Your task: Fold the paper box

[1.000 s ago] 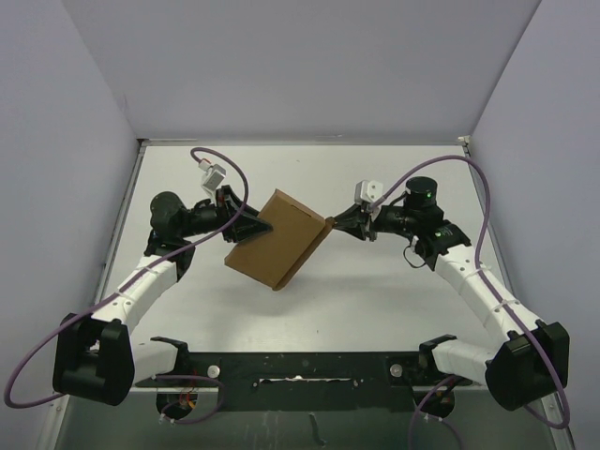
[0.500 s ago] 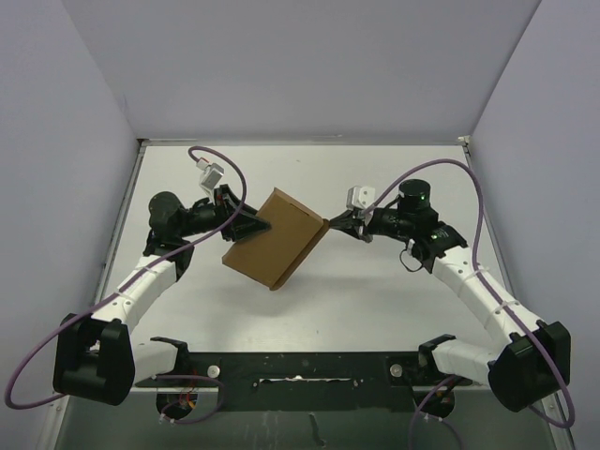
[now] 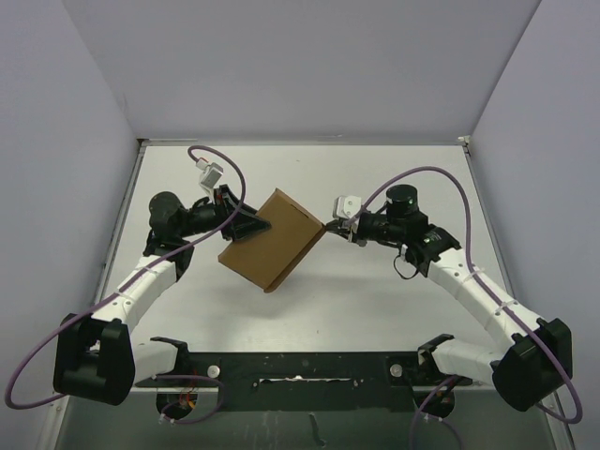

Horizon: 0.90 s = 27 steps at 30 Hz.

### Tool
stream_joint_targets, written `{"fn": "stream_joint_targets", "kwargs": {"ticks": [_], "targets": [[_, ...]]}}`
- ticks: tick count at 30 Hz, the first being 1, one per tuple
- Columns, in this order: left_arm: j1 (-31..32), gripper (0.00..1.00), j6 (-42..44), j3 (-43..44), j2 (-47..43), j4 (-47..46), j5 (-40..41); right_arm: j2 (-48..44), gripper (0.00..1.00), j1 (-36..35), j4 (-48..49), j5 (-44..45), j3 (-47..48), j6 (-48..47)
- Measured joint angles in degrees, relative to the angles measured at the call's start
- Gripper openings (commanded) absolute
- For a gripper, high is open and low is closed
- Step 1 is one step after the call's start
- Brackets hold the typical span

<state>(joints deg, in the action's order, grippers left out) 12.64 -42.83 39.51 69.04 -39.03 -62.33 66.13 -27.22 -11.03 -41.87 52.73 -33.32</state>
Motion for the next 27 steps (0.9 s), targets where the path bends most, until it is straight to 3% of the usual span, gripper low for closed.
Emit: {"fn": "stream_joint_targets", "kwargs": {"ticks": [27], "targets": [[0.07,0.0,3.21,0.0,0.24,7.26,2.58,0.52,0.02,-4.5,-2.8,8.28,0.31,-4.02]]}}
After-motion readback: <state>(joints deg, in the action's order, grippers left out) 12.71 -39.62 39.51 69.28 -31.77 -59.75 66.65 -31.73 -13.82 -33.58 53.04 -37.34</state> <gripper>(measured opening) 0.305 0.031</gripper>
